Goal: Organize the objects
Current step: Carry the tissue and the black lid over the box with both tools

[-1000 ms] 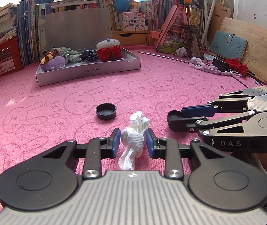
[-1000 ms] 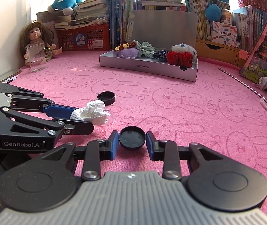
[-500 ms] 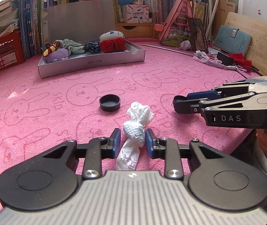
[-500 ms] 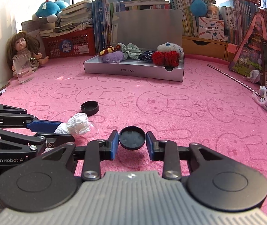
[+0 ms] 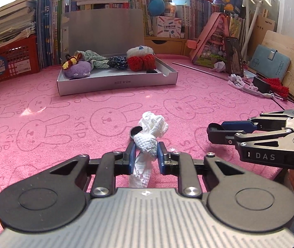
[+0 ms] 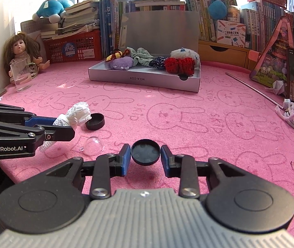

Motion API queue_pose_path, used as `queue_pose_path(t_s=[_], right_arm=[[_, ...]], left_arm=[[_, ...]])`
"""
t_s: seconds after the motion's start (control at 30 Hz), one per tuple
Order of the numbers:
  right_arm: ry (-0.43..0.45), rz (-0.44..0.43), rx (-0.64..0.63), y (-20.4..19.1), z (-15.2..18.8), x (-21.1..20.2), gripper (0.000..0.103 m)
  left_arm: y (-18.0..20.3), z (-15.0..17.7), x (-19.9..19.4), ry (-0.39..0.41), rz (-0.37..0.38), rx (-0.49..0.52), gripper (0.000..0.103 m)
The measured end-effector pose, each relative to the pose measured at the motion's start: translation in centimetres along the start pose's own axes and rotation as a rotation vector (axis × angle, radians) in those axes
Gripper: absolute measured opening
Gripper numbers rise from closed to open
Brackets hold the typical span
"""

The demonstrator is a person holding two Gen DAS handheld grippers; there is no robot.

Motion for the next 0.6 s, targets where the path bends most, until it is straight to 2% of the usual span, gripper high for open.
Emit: queue_pose_path(t_s=[0.23,0.4,0.6], right_arm=[[0.014,0.023,0.013,0.4,-1.8,0.5,0.037],[0.022,0.042,0.039,0.8,-3.4,1.3,0.037],[0.023,0.039,0.075,1.4,-5.6,2.6,0.037]], left_arm=[[-1.9,-2.3,1.2,-0.004,-0.053,-0.047,0.026],[-2.8,-3.6,2.1,-0.013,-0.053,-0.085,0.026],[-3.4,-5.3,2.6,0.000,-0.074,-0.076,0.026]])
Point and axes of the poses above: each gripper's, at about its wrist camera, not at the fingertips, and x roughly the way its jaws point, y to its right, z to its underside, the point moved 1 cm from there along x, roughly the way its jaws point, and after that the axes turned 10 degrees about -y, right-handed, at the moved point
